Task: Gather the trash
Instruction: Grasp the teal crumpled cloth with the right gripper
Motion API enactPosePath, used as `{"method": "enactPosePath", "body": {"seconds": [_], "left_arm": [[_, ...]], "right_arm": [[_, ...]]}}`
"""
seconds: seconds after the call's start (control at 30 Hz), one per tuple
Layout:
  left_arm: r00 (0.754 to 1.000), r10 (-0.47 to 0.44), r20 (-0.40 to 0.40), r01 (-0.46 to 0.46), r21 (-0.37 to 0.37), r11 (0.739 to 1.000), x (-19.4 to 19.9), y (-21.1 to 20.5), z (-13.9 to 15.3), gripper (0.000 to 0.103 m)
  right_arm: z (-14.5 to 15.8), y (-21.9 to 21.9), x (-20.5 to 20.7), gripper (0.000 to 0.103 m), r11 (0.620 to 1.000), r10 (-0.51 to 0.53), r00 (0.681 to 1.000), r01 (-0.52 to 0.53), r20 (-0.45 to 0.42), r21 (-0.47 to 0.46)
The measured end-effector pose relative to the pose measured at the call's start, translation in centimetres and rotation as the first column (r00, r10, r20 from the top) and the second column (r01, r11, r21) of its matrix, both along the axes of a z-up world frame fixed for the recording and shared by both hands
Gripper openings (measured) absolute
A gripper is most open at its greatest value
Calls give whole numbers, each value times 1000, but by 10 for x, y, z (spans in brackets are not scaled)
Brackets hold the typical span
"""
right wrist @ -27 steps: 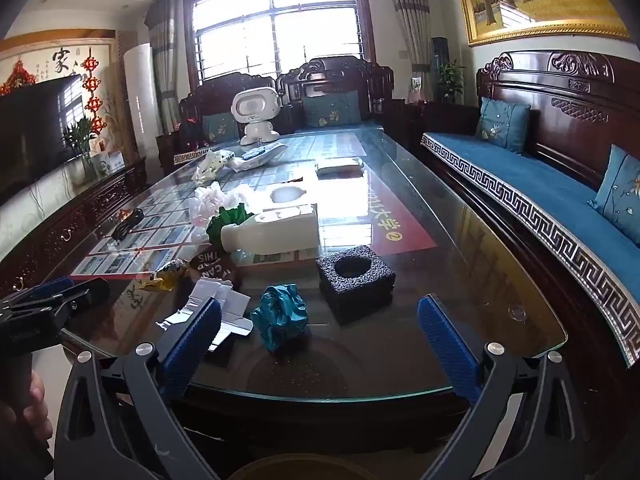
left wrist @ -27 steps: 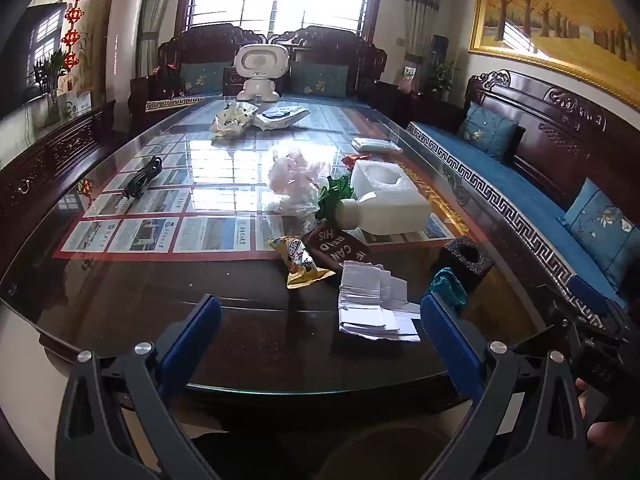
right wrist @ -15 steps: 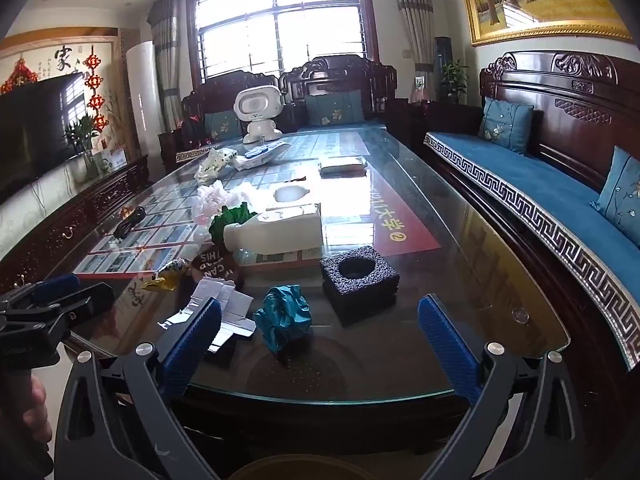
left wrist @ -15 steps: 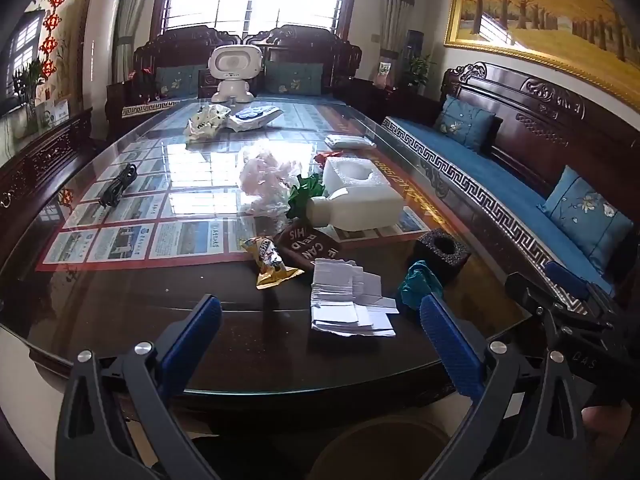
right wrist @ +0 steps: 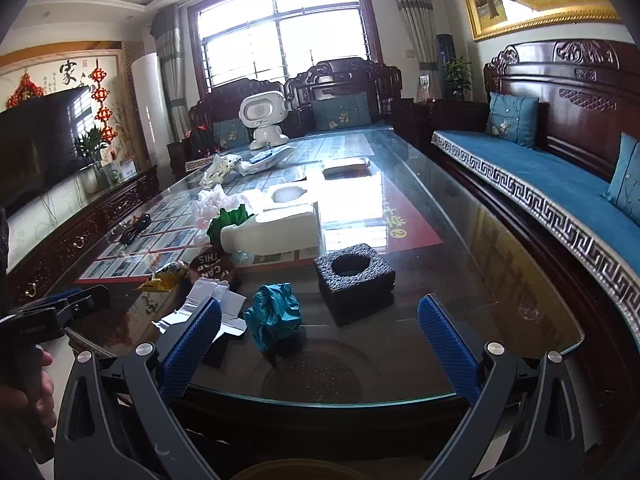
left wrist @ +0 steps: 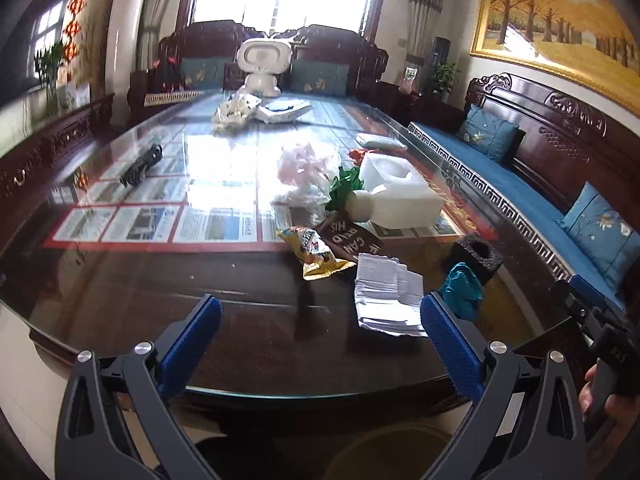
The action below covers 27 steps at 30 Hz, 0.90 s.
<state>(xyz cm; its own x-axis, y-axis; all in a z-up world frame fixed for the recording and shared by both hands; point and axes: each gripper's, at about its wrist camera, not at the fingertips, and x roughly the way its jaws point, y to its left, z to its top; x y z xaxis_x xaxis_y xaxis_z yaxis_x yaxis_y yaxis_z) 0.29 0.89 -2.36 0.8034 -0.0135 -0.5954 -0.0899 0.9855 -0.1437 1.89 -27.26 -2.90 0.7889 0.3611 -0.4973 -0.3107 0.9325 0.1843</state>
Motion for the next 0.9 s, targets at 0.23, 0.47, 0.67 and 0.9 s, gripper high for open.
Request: {"method": "enactPosePath", "body": {"seconds": [0.23, 0.47, 0.67, 0.9], "left_arm": [[996, -83, 25, 86, -136, 987, 12, 14, -7, 99], [993, -99, 67, 107, -129, 986, 10, 12, -12, 99], [993, -111, 42, 115, -131, 985, 18, 10, -20, 99], [992, -126, 19, 128, -130, 983, 22, 7, -26, 99]], "right_arm": [[-11, 18, 3, 93, 993, 108, 994, -108, -10, 41], [-24, 31, 19, 68, 988, 154, 986, -154, -55, 14], [-34, 41, 29, 64, 986, 166, 983, -167, -77, -11], [-48, 49, 52, 56, 986, 146, 981, -154, -124, -57]]}}
